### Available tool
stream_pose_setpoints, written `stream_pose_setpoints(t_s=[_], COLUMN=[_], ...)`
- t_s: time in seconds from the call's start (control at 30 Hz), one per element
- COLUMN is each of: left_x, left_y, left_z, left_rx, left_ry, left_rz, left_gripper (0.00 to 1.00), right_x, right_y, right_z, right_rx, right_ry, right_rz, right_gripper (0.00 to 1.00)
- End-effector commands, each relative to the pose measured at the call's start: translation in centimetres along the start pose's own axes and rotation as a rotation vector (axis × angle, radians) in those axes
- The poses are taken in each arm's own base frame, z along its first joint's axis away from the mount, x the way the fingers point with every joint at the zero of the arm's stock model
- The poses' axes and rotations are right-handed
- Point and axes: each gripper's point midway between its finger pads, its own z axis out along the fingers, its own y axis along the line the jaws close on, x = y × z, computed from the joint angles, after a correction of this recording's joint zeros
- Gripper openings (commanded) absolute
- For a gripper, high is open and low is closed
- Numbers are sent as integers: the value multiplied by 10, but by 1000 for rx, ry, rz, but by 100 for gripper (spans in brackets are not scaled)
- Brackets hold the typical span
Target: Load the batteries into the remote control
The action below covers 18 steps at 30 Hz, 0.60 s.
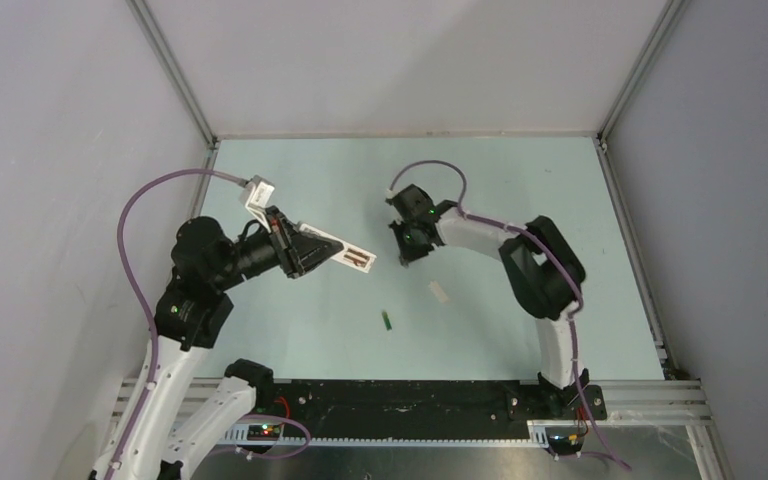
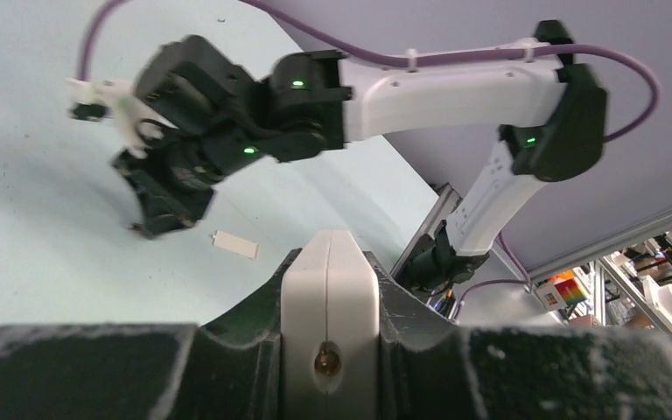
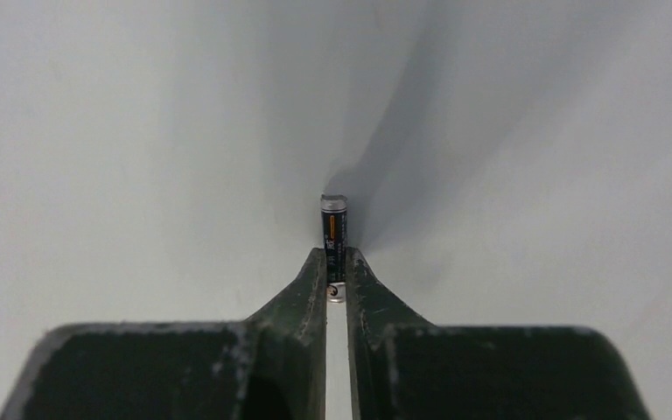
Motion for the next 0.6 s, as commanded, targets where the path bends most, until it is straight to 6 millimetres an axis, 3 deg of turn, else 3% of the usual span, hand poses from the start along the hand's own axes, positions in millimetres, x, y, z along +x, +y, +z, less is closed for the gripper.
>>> stream_pose_setpoints(t_s=[0.0,0.13,0.17,0.27,0.43,0.57], left_x=[1,15,20,29,44,43], left_y=[3,12,15,21,29,29], left_z=[0,2,3,3,2,-2], left_rx=[-3,-13,-17,-23,-39,-48], left_ry=[-22,6,16,31,45,23], left_rz=[25,1,-6,-15,-22,-9], left_gripper=[0,0,0,0,0,0], right_x=[49,94,97,124,141,148], right_y=[14,32,36,45,54,54], right_z=[-54,-78,-85,-86,-76,-71], right_rx=[-40,-14,-11,39,95,148], right_ry=[59,98,88,103,106,90], right_rz=[175,229,231,249,264,285], right_gripper=[10,12,12,13,13,14])
